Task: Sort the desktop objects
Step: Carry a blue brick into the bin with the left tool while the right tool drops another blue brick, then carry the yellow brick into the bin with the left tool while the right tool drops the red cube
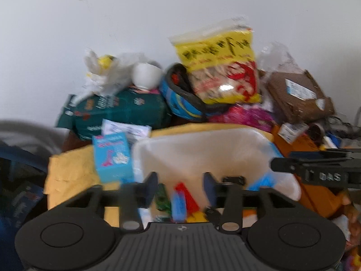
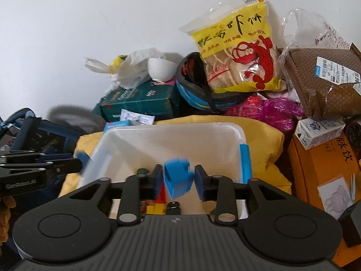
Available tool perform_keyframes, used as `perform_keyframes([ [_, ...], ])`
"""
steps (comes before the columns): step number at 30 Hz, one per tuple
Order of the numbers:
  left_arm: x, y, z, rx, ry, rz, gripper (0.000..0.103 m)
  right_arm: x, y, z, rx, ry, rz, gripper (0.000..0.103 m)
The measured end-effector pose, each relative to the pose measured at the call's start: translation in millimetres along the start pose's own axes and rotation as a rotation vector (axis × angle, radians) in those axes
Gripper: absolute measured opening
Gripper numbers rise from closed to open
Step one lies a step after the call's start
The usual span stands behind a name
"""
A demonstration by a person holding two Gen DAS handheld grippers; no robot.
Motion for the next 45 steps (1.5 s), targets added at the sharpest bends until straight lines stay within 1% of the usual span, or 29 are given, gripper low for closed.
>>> perform_keyframes([
  [1,0,-2,2,-0.003,0.014,-0.006,0.051,-1,0,-1,0.009,-0.006,-0.007,0.059],
  [3,2,-10,4,-0.005,0.000,-0.004,0.051,-3,-4,-3,0.018,-0.008,-0.009,0.059],
  [6,9,-32,6,-0.034,-0.015,-0.009,0.051,5,-20,-5,0.013,0.003,-0.019,0.059],
  [8,17,-58,6,-0.069,-0.020,-0.015,0.051,17,-36,-1,0.036,0.017,-0.040,0.059],
  [11,25,-107,5,-0.101,-0.036,0.009,0.051,30,-77,11,0.098,0.046,-0.043,0.059],
  [12,27,-126,5,-0.098,-0.035,0.019,0.051,32,-95,14,0.121,0.049,-0.036,0.059],
  [14,28,-160,6,-0.081,-0.035,0.054,0.051,26,-133,20,0.153,0.059,0.020,0.058],
  [17,29,-206,8,-0.041,-0.029,0.107,0.051,9,-185,26,0.186,0.063,0.112,0.052],
  [18,30,-217,7,-0.033,-0.030,0.119,0.051,4,-198,26,0.185,0.059,0.132,0.049],
  [21,35,-242,-5,-0.032,-0.056,0.146,0.051,-9,-214,29,0.186,0.058,0.158,0.048],
  [24,35,-255,-24,-0.049,-0.101,0.156,0.051,-21,-215,36,0.214,0.061,0.157,0.048],
  [27,29,-260,-42,-0.067,-0.140,0.169,0.051,-30,-212,44,0.249,0.067,0.148,0.047],
  [28,27,-262,-48,-0.074,-0.146,0.170,0.051,-33,-212,47,0.264,0.073,0.158,0.037],
  [29,24,-263,-53,-0.079,-0.150,0.172,0.051,-34,-214,47,0.273,0.082,0.169,0.030],
  [33,11,-265,-67,-0.053,-0.153,0.185,0.051,-21,-215,40,0.260,0.089,0.140,0.029],
  [38,-8,-265,-72,-0.021,-0.130,0.205,0.050,4,-220,14,0.197,0.050,0.130,0.029],
  [39,-10,-265,-73,-0.024,-0.129,0.209,0.044,8,-222,9,0.180,0.043,0.131,0.029],
  [40,-11,-265,-73,-0.033,-0.129,0.208,0.042,10,-224,4,0.165,0.037,0.134,0.029],
  [43,-5,-263,-72,-0.066,-0.135,0.188,0.041,16,-227,-5,0.130,0.025,0.131,0.029],
  [45,2,-260,-68,-0.071,-0.144,0.174,0.041,21,-228,-8,0.105,0.023,0.120,0.029],
])
Point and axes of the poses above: each gripper's, at about its wrist camera, not at the fingertips, and x roughly against the way its jaws point, z to its left, y to its top, the point moved 7 cm from there along -x, roughly the way its jaws point, and after that the axes turned 4 degrees about x, right-handed, at the moved point
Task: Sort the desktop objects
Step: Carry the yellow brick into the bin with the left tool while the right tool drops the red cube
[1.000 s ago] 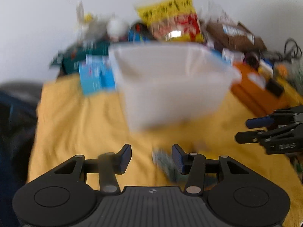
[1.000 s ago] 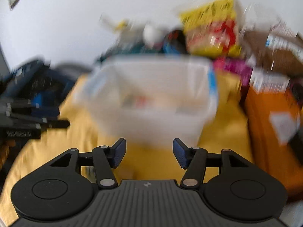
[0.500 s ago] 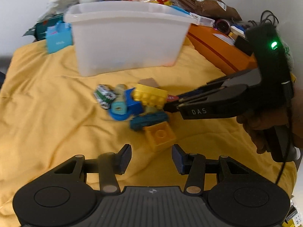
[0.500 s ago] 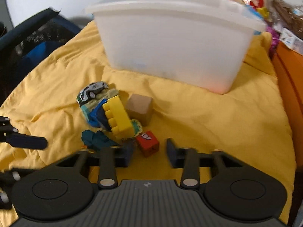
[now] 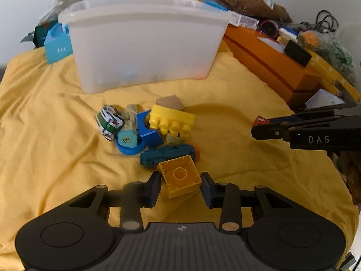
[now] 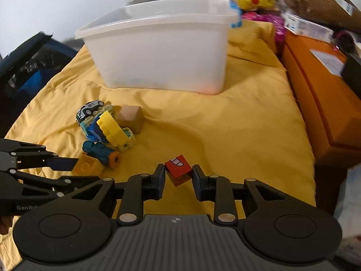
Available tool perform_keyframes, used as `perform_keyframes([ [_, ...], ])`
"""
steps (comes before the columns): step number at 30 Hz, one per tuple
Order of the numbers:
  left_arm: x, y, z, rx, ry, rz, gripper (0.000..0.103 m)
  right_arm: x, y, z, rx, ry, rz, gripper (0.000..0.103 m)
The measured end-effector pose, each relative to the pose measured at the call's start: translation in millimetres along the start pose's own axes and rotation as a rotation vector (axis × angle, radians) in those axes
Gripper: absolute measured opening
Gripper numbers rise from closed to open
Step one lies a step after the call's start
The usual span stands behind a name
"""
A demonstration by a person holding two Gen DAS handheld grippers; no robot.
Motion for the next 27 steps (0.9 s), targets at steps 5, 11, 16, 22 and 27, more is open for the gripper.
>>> perform_keyframes([
  [5,36,15,18,0.035,0.005,-0.057,0.041,12,6,1,-0.035,0.026,-0.039,0.029],
  [11,70,57,45,0.085,0.046,-0.129,0.042,35,49,4,-0.079,0.073,-0.142,0.029],
  [16,90,108,61,0.088,0.064,-0.210,0.042,53,100,4,-0.094,0.093,-0.222,0.029],
  [22,91,167,77,0.089,0.081,-0.193,0.042,61,160,-3,-0.106,0.086,-0.256,0.029],
  [27,89,205,81,0.086,0.096,-0.192,0.042,57,196,-12,-0.132,0.070,-0.247,0.029],
])
Point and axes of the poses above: each gripper's, at about its wrist camera, not at the fingertips, and x roughly against the way its jaws point, z to its left, y to its top, the point moved 7 cm from there along -x, roughly the way its jaws point, and after that the axes turned 4 degrees about x, right-handed, at the moved point
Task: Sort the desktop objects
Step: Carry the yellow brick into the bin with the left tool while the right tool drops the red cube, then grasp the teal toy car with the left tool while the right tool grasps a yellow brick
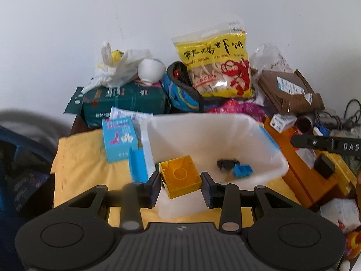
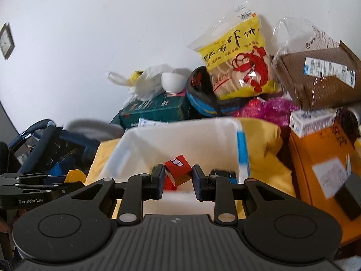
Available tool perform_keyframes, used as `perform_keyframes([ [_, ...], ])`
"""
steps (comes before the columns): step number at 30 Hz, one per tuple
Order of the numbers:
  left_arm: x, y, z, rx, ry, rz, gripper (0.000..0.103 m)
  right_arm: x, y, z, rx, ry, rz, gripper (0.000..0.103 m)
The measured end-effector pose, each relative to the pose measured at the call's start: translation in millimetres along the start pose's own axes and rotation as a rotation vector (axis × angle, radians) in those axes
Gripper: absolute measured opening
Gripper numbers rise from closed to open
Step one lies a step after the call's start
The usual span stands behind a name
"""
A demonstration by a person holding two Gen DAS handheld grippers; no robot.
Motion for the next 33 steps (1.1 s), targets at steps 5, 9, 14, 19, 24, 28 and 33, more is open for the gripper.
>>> perform_keyframes([
  [5,-13,18,-7,-0.017,-0.011,0.016,0.042,-16,14,2,0.024,-0.023,0.032,0.029],
  [9,-25,29,-9,-0.029,-0.001,0.036,0.042,-28,18,3,0.038,-0.032,0.060,0.029],
  [14,-38,40,-10,-0.052,0.031,0.045,0.044,-45,25,1,0.054,-0.051,0.092,0.037],
  [19,-36,30,-3,-0.045,0.026,0.029,0.047,-46,23,-1,0.078,-0.084,0.072,0.059],
  [24,-24,-21,10,-0.060,0.015,0.016,0.049,-27,-19,16,0.123,-0.021,0.065,0.058],
  [28,-21,-91,24,-0.036,0.020,0.079,0.049,-25,-88,39,0.221,0.052,0.153,0.057],
  [33,-23,-156,35,0.026,0.035,0.177,0.049,-54,-167,52,0.317,0.057,0.306,0.043],
])
Point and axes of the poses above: each gripper's, at about its wrist camera, not at the fingertips, and x roughly against the way its jaws point, z to its left, y to its top, the point moved 7 cm from there along -x, roughly the way its jaws point, and after that the axes turned 4 degrees about x, right-handed, at the moved point
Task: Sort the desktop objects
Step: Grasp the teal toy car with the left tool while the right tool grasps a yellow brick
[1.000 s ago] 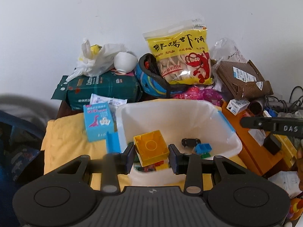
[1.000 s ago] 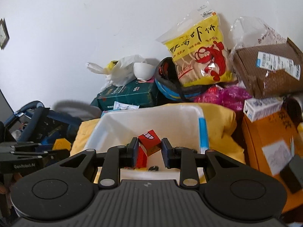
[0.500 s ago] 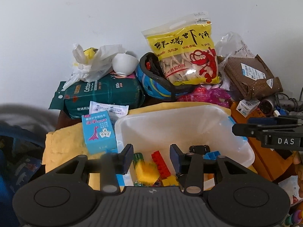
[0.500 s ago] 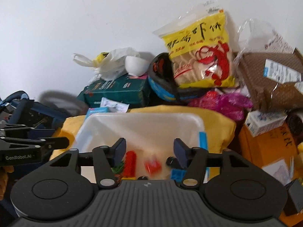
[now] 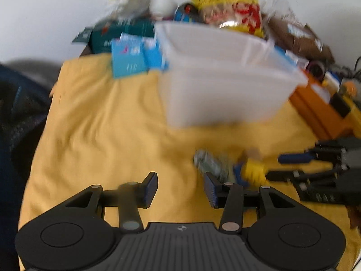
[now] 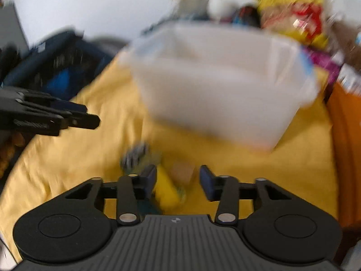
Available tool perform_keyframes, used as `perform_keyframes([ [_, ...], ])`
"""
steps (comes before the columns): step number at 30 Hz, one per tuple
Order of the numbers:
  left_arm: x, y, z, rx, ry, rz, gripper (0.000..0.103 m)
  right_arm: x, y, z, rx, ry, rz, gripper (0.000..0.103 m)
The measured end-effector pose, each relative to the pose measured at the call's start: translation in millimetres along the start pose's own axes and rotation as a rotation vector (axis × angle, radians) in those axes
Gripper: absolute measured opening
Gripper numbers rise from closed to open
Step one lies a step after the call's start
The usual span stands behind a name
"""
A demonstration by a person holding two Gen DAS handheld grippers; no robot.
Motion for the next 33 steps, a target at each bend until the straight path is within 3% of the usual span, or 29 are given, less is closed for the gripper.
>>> perform_keyframes([
  [6,7,-19,-8,-0.033,-0.024,-0.003,0.049,-24,-1,12,0.012,0.010,0.019,0.043],
  [9,6,-24,-15,-0.033,-0.036,0.005,0.049,-29,0,21,0.047,0.026,0.022,0.030],
  [14,-5,-36,-37,-0.061,-0.061,0.033,0.049,-20,-7,17,0.045,0.040,0.009,0.028],
  [19,-24,-48,-71,-0.106,-0.111,0.068,0.049,9,-22,-10,-0.074,0.008,-0.032,0.029],
  [24,-43,-46,-96,-0.119,-0.134,0.070,0.052,27,-60,-34,-0.193,-0.032,-0.008,0.029],
  [33,-66,-37,-108,-0.088,-0.133,0.085,0.059,39,-93,-46,-0.293,-0.045,0.006,0.029],
])
Point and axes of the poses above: each gripper's, at about its wrist camera, not at the fingertips, and x roughly against the way its jaws point, z to its left, y to its top, the point moved 7 cm from there along -x, roughly the way its jaws point, and after that the axes turned 4 degrees about x, right-handed, at the moved point
